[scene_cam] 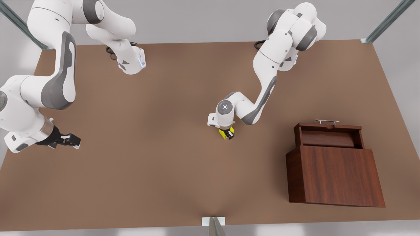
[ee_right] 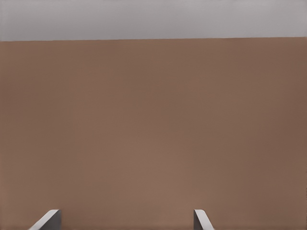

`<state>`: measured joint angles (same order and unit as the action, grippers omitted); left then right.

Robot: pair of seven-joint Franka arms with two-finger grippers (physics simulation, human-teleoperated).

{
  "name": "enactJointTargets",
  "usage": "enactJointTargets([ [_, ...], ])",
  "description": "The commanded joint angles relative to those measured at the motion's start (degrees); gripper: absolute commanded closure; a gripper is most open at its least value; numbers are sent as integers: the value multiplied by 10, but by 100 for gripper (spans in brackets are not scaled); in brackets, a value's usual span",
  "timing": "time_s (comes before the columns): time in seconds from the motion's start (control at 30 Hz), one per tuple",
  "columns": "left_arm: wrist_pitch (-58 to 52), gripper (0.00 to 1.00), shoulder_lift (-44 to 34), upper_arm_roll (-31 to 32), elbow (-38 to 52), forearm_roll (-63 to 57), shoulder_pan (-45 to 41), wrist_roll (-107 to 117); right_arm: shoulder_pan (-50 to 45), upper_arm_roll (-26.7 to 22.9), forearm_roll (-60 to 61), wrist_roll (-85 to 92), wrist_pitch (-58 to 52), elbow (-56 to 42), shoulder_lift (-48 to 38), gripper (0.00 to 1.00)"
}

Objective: Open the drawer with left arm, place the square in the middle with right arm, and place the square in the drawer with left arm

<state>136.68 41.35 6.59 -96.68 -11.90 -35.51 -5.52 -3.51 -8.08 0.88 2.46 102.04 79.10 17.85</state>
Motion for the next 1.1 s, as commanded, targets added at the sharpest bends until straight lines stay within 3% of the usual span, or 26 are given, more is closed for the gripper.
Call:
enactJointTargets([
  [0.0,0,32,0,0,1,0,0,0,0,0,0,0,0,0,0,0],
  [0.13,-35,32,-25,0,7,0,1,-2,0,0,0,-1,1,0,0,0],
  [0.27,-155,32,-136,-8,8,13,10,-36,0,0,0,0,0,0,-1,0],
  [0.4,-251,33,-209,-105,-2,76,9,-275,0,0,-1,0,0,-4,-1,0],
  [0.53,-267,33,-274,-196,-61,82,8,-456,0,0,0,0,0,-4,-1,0],
  [0.77,-275,32,-282,-316,-64,95,9,-661,0,0,1,0,1,-4,0,0],
  [1.07,-262,31,-256,-381,-63,119,19,-766,0,0,0,-1,1,-4,0,0],
])
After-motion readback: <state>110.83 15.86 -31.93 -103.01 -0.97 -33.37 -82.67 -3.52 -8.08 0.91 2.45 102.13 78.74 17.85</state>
